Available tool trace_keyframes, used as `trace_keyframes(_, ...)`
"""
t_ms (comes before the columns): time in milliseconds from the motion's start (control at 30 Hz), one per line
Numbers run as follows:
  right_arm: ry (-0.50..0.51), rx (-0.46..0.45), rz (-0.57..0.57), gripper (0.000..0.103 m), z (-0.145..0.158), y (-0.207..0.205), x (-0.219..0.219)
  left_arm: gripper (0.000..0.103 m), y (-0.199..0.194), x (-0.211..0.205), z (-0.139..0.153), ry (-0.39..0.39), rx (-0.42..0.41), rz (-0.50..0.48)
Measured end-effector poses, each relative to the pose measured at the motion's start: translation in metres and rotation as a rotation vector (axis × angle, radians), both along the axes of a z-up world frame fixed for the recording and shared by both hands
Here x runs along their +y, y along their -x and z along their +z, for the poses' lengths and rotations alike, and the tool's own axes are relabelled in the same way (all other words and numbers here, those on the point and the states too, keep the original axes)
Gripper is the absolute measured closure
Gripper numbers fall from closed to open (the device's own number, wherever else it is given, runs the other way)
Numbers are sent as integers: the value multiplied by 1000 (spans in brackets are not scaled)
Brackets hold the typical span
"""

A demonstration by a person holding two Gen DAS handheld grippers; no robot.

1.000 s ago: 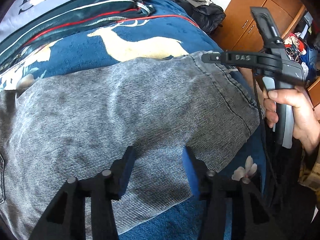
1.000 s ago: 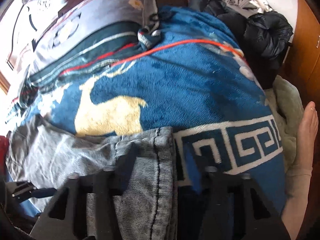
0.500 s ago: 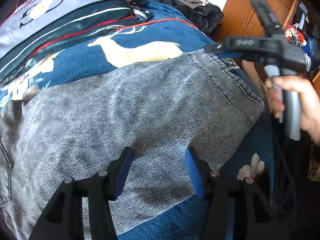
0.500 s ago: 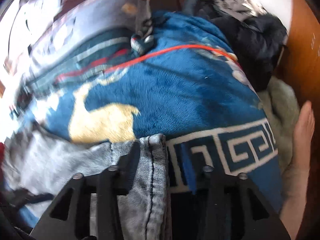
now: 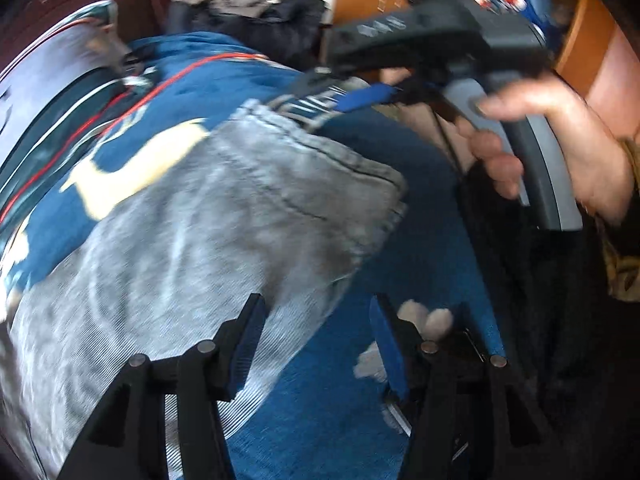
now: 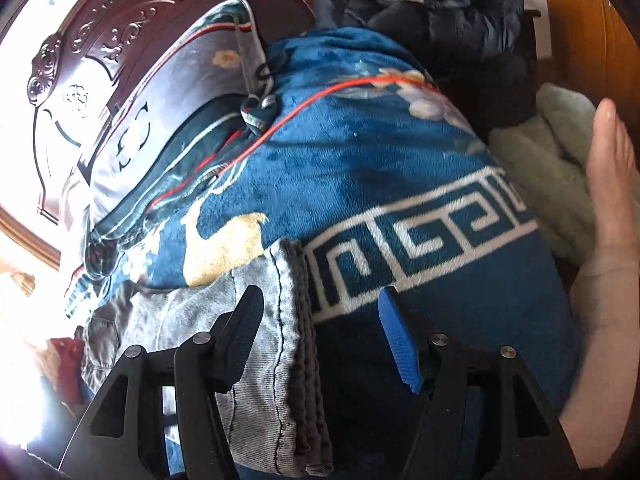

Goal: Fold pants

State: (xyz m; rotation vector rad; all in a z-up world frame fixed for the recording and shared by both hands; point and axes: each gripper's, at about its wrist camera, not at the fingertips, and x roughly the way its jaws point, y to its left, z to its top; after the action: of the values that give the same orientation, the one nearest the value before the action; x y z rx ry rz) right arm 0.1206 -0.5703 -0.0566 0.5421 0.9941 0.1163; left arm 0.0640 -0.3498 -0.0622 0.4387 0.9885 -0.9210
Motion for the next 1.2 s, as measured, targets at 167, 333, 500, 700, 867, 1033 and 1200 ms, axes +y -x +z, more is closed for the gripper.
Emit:
trace_keyframes(167, -17, 29, 49, 44, -9, -5, 7, 51, -10, -27, -12, -30, 29, -38)
trace_keyframes(333, -55, 38, 33, 44, -14, -3, -1, 56, -14, -34, -25, -71, -1, -74)
trace_keyframes(500, -112, 33, 28, 44, -16, -2, -5, 58, -5, -11, -10, -52, -6, -63)
trace_keyframes(700, -145, 62, 47, 42, -27, -14, 1, 58, -8, -7, -23, -89, -19, -39)
trace_keyframes(867, -213, 59, 25, 46, -30, -12, -6, 64, 3, -28, -29, -152, -149, -56)
trace_keyframes(1033, -273, 64, -7, 50, -34, -11, -15, 85, 11, -32, -29, -144, -184, -39)
trace_keyframes(1200, -365, 72, 23, 56, -38, -13, -13, 90, -23, -5, -20, 38, 53, 97)
